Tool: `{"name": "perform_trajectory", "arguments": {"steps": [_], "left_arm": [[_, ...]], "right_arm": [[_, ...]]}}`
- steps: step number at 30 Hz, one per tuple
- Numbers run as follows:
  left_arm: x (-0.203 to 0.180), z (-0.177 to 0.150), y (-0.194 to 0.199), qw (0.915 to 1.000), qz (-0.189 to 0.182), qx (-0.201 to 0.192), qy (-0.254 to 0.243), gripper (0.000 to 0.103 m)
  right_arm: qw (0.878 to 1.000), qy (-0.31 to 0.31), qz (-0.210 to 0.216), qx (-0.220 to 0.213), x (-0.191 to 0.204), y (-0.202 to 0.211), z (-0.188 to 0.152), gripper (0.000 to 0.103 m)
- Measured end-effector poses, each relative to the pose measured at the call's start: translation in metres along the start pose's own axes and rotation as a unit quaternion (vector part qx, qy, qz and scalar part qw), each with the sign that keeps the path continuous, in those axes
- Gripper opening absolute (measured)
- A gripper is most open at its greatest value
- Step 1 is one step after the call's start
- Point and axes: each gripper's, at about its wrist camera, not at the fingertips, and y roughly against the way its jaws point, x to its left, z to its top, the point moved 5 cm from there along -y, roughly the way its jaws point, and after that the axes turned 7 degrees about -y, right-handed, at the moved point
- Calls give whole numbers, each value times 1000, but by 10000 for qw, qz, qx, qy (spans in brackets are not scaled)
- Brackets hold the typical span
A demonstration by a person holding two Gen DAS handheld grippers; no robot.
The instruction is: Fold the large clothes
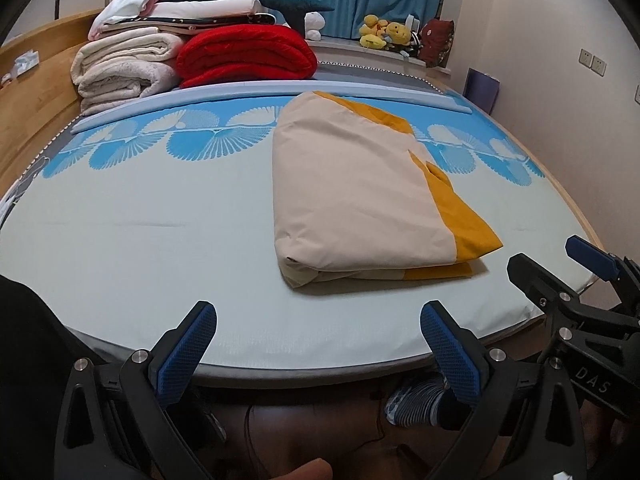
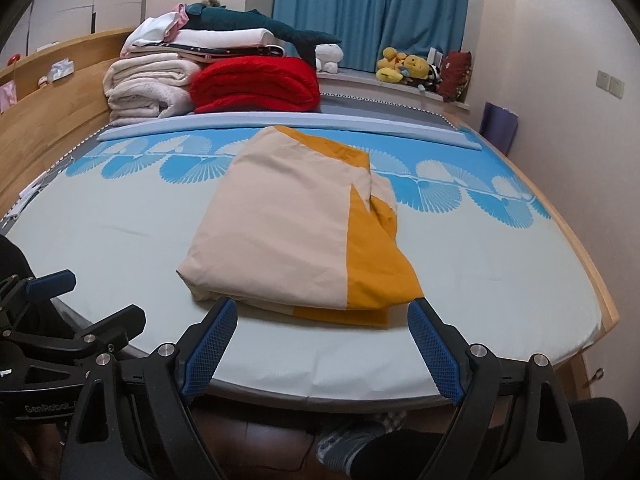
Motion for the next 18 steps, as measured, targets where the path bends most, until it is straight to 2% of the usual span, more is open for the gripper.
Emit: {"name": "perform_trajectory", "arguments": {"steps": [18], "left_arm": [[4, 3, 0, 9999, 99, -72, 11, 101]], "right_arm": [[10000, 23, 2, -54, 0, 1, 0, 87]]}}
